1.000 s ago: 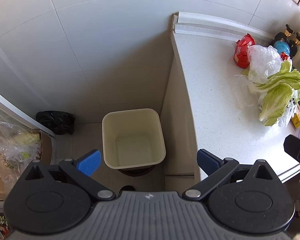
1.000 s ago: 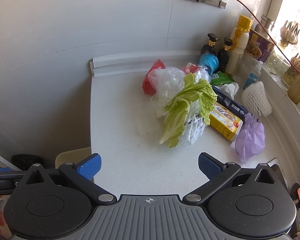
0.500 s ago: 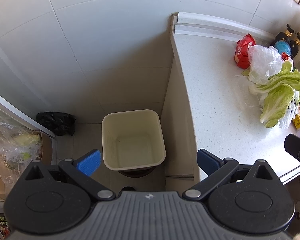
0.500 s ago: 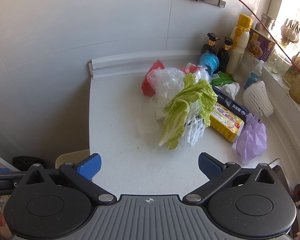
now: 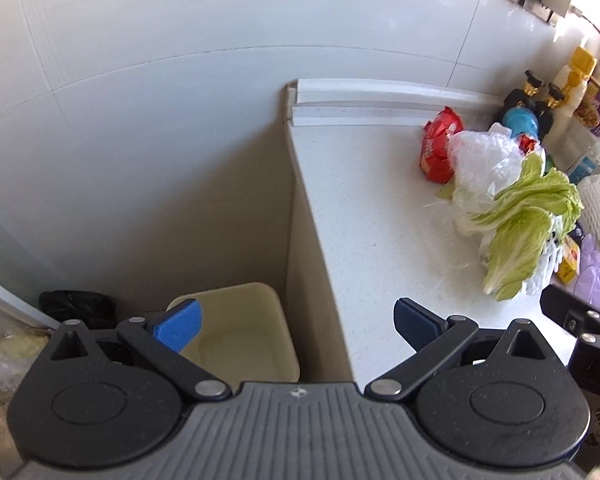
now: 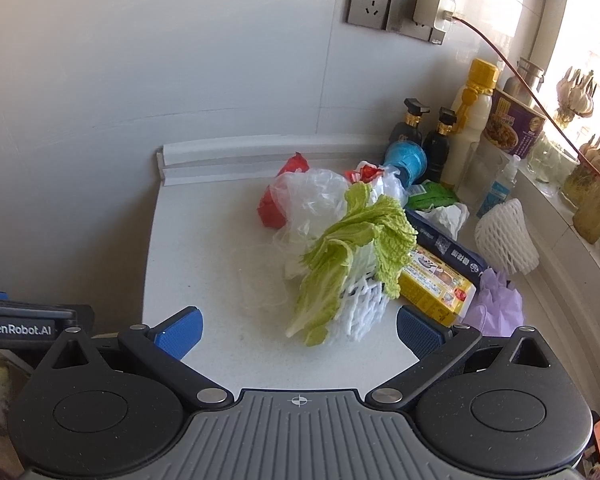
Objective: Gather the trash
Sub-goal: 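Move the left tool toward the clear plastic bag while the right tool approaches the red wrapper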
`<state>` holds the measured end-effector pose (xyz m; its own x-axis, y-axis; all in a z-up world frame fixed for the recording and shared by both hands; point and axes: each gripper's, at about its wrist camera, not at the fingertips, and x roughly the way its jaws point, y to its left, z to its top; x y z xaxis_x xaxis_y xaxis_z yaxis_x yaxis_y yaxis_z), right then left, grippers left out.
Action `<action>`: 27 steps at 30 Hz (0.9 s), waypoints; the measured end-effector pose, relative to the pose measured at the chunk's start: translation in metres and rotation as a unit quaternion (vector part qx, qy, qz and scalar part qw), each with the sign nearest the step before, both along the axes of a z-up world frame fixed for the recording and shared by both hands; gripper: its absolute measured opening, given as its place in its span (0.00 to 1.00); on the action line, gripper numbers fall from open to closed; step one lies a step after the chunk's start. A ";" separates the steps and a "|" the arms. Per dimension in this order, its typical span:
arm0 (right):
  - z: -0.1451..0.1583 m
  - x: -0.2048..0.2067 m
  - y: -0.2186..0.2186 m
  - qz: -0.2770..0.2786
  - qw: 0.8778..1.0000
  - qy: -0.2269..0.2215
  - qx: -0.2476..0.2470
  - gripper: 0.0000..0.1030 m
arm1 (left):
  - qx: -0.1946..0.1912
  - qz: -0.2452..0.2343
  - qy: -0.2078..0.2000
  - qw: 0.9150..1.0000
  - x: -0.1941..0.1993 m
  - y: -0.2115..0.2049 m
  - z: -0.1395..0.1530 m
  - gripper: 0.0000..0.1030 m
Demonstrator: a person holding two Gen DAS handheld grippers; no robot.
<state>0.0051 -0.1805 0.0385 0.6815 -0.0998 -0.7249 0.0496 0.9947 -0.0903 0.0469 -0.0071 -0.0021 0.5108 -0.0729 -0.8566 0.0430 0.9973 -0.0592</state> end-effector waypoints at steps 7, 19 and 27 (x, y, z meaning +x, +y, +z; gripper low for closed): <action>-0.009 0.012 -0.029 -0.029 0.999 0.002 0.025 1.00 | 0.012 -0.045 -0.019 0.999 0.018 -0.020 -0.003 0.99; -0.021 0.011 -0.071 -0.020 0.997 -0.071 -0.011 1.00 | -0.058 -0.126 -0.053 0.989 0.052 -0.055 -0.010 0.96; -0.026 0.023 -0.117 -0.052 0.995 -0.060 0.053 1.00 | -0.149 -0.187 -0.044 0.970 0.085 -0.078 -0.024 0.77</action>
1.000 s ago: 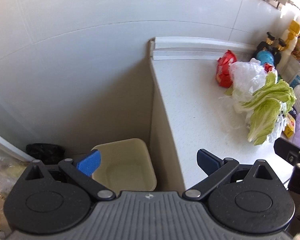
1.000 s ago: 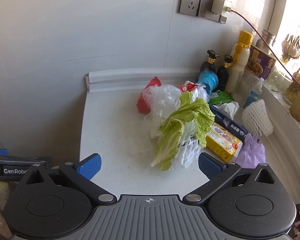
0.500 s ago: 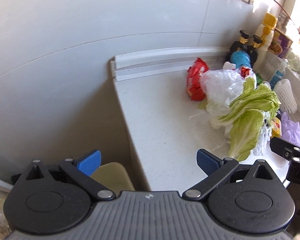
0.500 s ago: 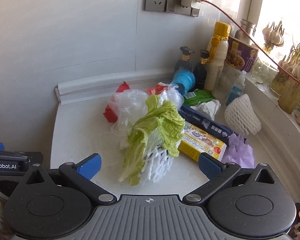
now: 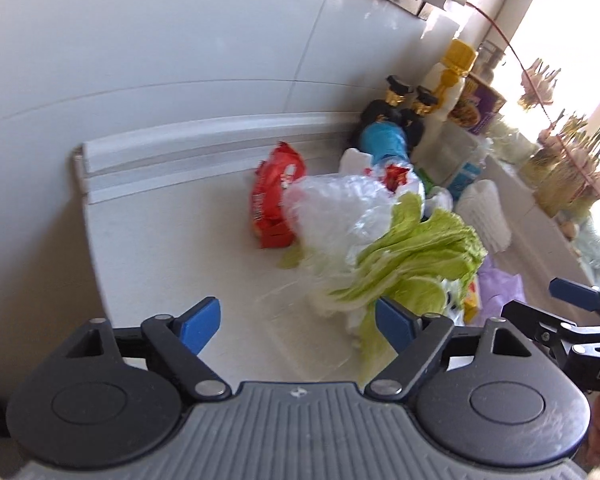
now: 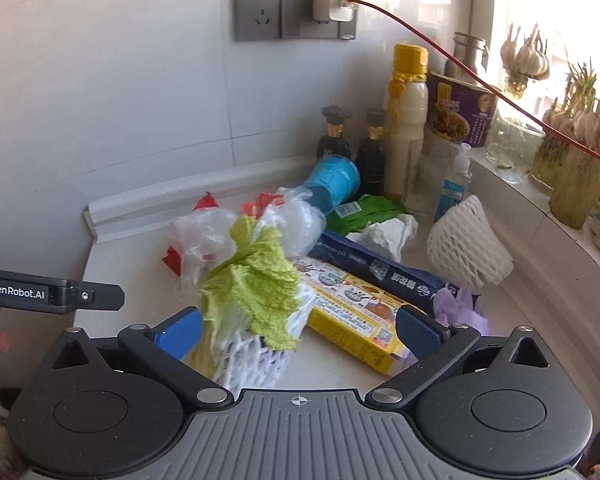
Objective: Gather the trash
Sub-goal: 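Move the left tool toward the clear plastic bag while the right tool approaches the red wrapper, then close the left tool on the clear plastic bag while the right tool grasps the red wrapper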
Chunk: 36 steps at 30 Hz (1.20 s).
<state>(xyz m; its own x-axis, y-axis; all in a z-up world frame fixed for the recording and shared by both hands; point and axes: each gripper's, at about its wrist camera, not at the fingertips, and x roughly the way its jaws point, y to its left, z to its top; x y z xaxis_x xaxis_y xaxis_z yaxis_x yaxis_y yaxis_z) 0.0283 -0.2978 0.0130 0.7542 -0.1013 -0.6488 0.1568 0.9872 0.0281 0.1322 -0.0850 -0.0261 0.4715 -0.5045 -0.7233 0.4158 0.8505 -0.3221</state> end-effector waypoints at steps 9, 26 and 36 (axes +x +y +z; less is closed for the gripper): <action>0.010 0.040 -0.044 -0.010 0.999 -0.026 0.035 0.93 | -0.041 -0.013 -0.023 0.999 0.039 -0.024 0.007 0.65; -0.003 0.140 -0.040 0.158 0.984 -0.024 0.077 0.41 | -0.029 -0.035 -0.012 0.999 0.075 -0.051 -0.006 0.49; -0.031 0.171 -0.021 0.190 0.980 0.030 0.057 0.27 | -0.023 -0.032 -0.003 0.999 0.075 -0.049 -0.012 0.36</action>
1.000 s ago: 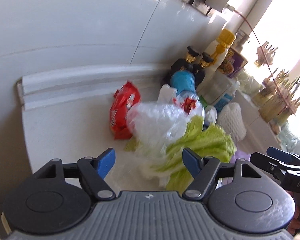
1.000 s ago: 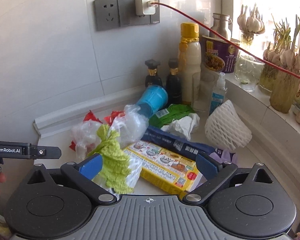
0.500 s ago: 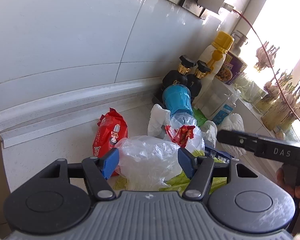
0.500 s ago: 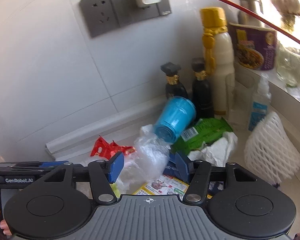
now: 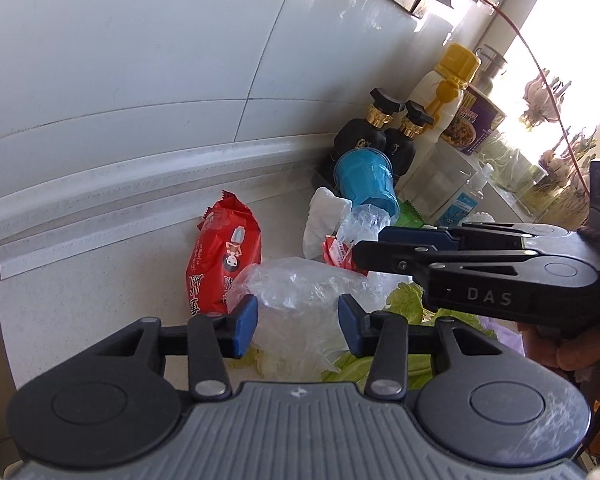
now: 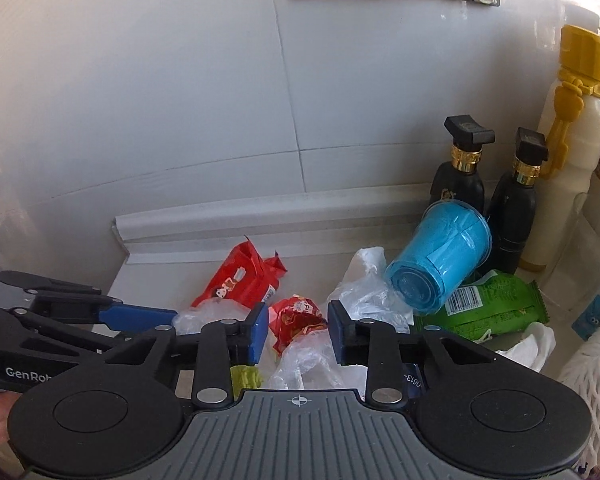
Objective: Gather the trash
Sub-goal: 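Close the left tool on the clear plastic bag while the right tool grasps the red wrapper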
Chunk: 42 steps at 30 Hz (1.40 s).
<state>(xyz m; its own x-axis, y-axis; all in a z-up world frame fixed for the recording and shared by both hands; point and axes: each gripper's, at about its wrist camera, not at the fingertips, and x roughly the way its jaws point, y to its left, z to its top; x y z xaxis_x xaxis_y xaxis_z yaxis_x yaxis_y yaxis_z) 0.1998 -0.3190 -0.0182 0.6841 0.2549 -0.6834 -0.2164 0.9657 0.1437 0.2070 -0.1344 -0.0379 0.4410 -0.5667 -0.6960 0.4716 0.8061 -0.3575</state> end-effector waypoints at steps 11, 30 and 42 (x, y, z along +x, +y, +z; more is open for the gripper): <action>0.001 -0.006 -0.008 -0.017 1.000 -0.011 0.006 0.13 | -0.005 0.013 -0.012 1.000 -0.003 0.003 0.004 0.04; 0.059 -0.048 -0.023 -0.050 0.995 -0.078 0.034 0.12 | -0.060 0.029 -0.059 0.996 -0.023 0.024 0.063 0.03; 0.108 -0.078 -0.005 -0.043 0.991 -0.124 0.041 0.12 | -0.082 0.060 -0.099 0.990 -0.045 0.063 0.105 0.03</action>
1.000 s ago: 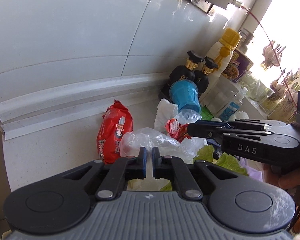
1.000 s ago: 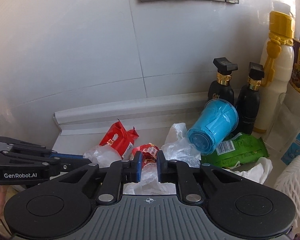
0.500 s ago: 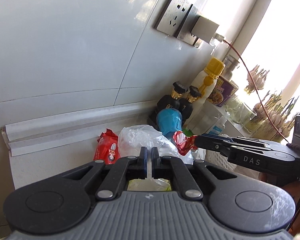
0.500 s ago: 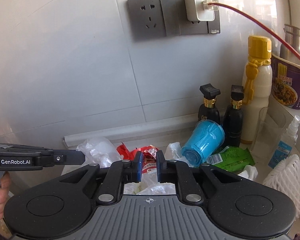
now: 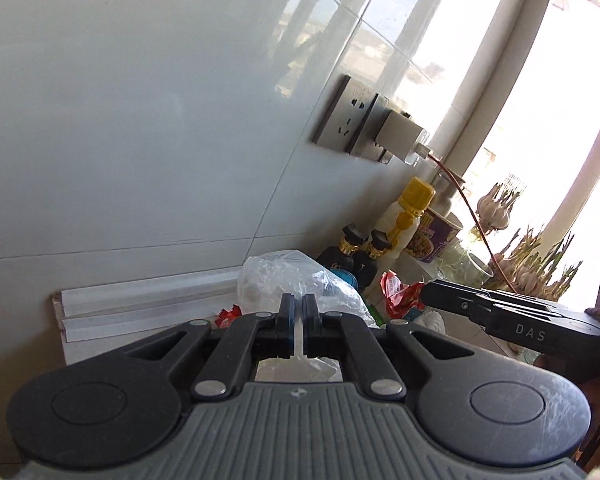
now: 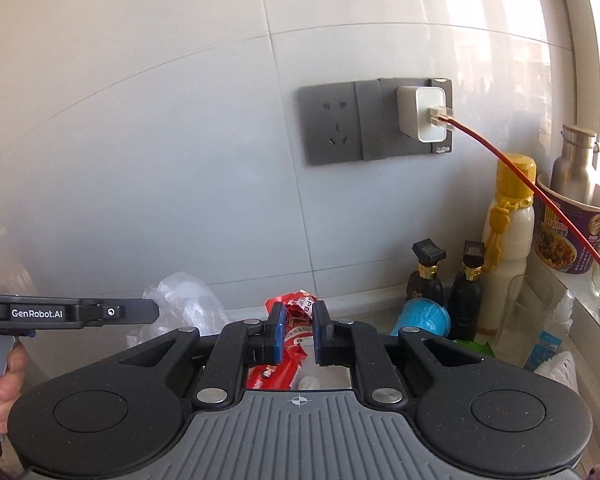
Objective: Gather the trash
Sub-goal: 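Close the left tool on the clear plastic bag while the right tool grasps the red wrapper, then carry both items over the bin and open both tools to drop them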
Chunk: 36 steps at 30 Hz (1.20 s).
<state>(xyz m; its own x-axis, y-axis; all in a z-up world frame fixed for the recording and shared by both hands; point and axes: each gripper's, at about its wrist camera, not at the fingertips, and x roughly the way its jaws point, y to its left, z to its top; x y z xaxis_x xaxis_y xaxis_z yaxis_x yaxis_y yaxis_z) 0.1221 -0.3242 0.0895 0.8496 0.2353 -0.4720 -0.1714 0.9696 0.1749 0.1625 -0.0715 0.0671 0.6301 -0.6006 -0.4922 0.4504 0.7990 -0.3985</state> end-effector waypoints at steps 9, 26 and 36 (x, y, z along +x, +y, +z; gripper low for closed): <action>-0.003 -0.021 0.050 0.041 0.999 0.008 0.003 0.12 | 0.023 0.039 0.002 0.999 -0.021 0.048 0.001 0.03; -0.061 -0.039 0.168 0.140 0.987 0.076 0.013 0.12 | 0.070 0.107 0.077 0.989 -0.060 0.130 -0.055 0.03; -0.101 -0.047 0.231 0.158 0.981 0.112 -0.023 0.12 | 0.100 0.131 0.130 0.978 -0.074 0.167 -0.108 0.03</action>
